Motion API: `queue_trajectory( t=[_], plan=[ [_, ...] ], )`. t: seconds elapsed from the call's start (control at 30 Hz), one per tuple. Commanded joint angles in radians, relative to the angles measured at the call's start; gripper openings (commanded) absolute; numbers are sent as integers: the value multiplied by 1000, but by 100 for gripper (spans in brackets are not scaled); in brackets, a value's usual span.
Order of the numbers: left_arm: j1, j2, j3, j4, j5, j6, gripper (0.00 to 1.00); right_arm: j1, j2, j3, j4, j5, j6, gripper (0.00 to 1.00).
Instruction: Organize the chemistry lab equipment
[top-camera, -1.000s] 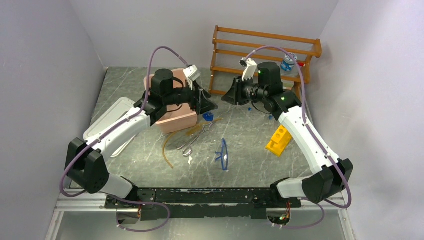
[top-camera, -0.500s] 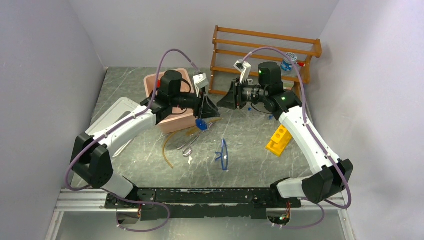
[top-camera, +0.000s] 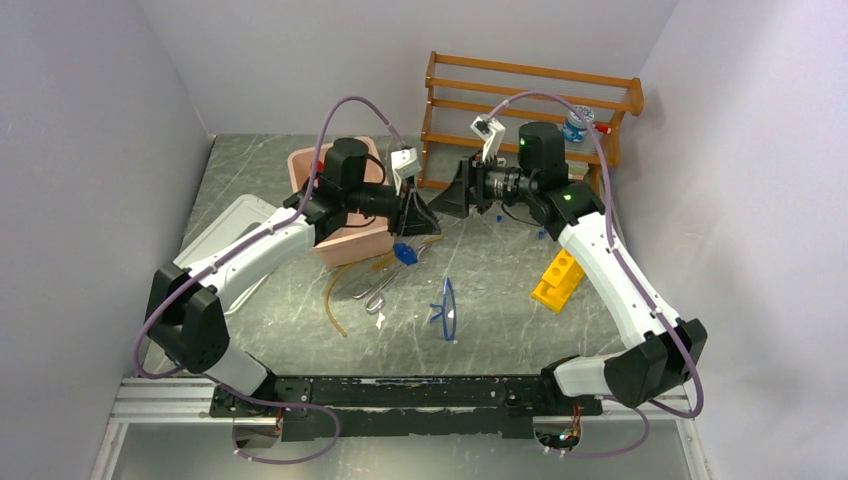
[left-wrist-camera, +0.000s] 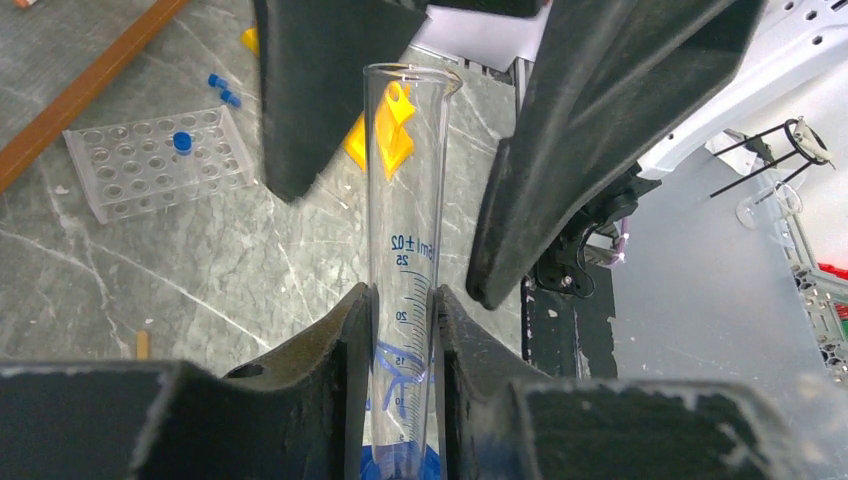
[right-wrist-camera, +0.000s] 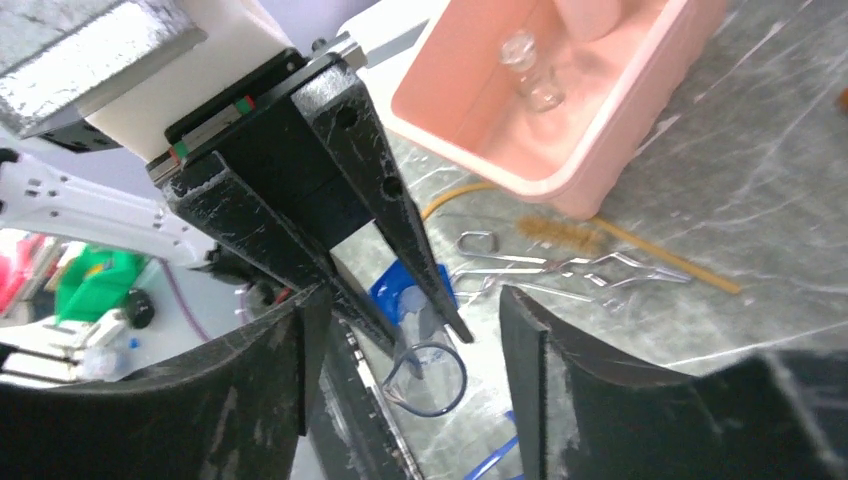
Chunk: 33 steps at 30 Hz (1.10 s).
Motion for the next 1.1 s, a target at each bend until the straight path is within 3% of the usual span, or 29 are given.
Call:
queue_trajectory(
  t=[0.0, 0.07, 0.27, 0.53, 0.63, 0.83, 1.07],
  plan=[
    [-4, 3, 30, -11, -52, 1, 5, -6, -36, 14, 67, 159, 82, 74],
    [3, -7, 20, 1, -149, -35, 5, -18, -44, 17, 78, 270, 136, 79],
    [71, -48, 16, 0, -508, -226, 5, -33, -122, -22, 164, 572, 235, 79],
    [155, 1, 144, -309, -1111, -516, 5, -31, -155, -79, 215, 624, 236, 79],
    [168, 84, 218, -407, -1191, -564, 5, -32, -149, -92, 203, 624, 236, 78],
    [174, 235, 280, -454, -1252, -632, 5, -31, -152, -120, 198, 644, 225, 78],
    [175, 407, 351, -480, -1166, -597, 5, -32, -153, -149, 201, 660, 221, 78]
  ],
)
